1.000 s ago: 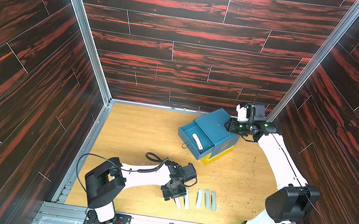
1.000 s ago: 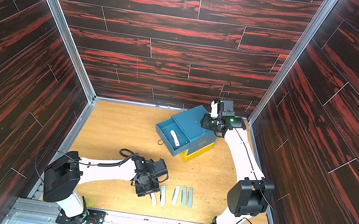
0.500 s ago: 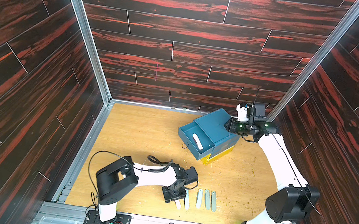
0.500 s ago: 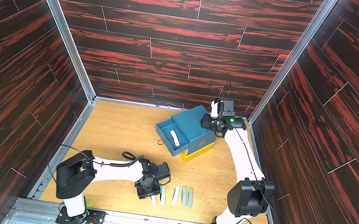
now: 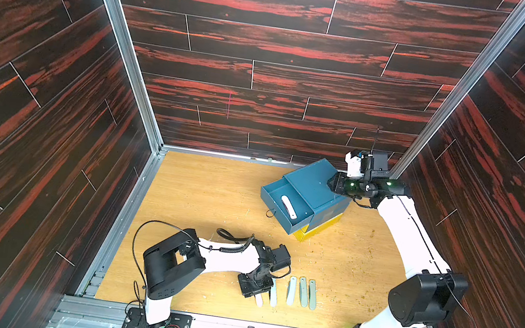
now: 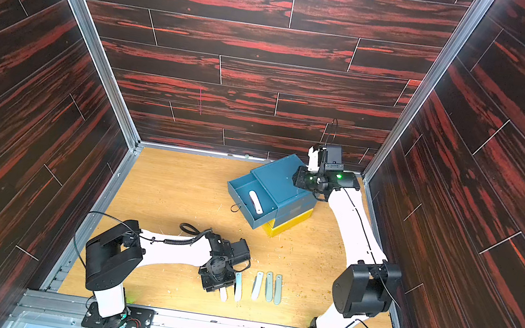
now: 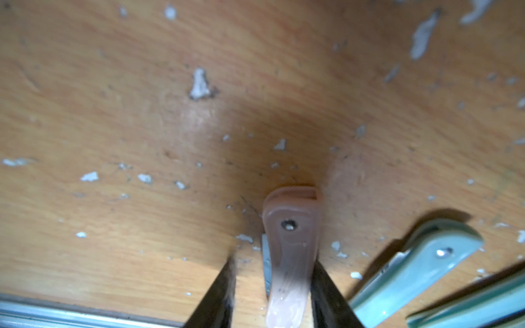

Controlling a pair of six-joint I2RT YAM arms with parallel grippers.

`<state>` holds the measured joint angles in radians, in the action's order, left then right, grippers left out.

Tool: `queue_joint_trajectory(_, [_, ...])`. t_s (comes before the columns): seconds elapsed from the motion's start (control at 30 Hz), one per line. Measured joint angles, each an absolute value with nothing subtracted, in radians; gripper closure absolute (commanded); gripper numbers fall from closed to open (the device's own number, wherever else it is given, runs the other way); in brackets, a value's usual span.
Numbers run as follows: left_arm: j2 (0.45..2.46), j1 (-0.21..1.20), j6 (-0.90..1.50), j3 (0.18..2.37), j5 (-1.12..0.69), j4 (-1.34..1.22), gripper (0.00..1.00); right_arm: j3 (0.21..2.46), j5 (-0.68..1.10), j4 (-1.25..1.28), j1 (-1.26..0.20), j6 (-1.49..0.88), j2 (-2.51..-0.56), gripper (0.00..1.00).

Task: Place the fruit knives into the drawer by color
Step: Pick up the fruit knife from the center of the board.

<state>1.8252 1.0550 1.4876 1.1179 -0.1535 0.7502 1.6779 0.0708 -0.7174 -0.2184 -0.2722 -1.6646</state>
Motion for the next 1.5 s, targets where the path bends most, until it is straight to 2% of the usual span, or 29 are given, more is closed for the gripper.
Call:
queue_joint_trajectory(0.47, [1.799,1.046,1.511,1.081,-0.160,0.728,0.66,1.677,0.072,-0.717,-0.218,-0.274,-1.664,0.56])
queue_joint_trajectory(0.9, [1.774,1.035,1.519,1.048,-0.175,0.708,0.88,1.677,0.072,-0.717,-0.218,-0.274,-1.664,0.56])
queue_joint_trajectory(1.17, [1.772,1.029,1.505,1.051,-0.152,0.731,0.89,1.677,0.076,-0.717,-0.218,-0.274,-1.664,0.56])
queue_joint_trajectory(1.5, [1.700,0.951,1.473,1.049,-0.089,0.793,0.89,1.677,0.079,-0.717,-0.218,-0.273,-1.664,0.56])
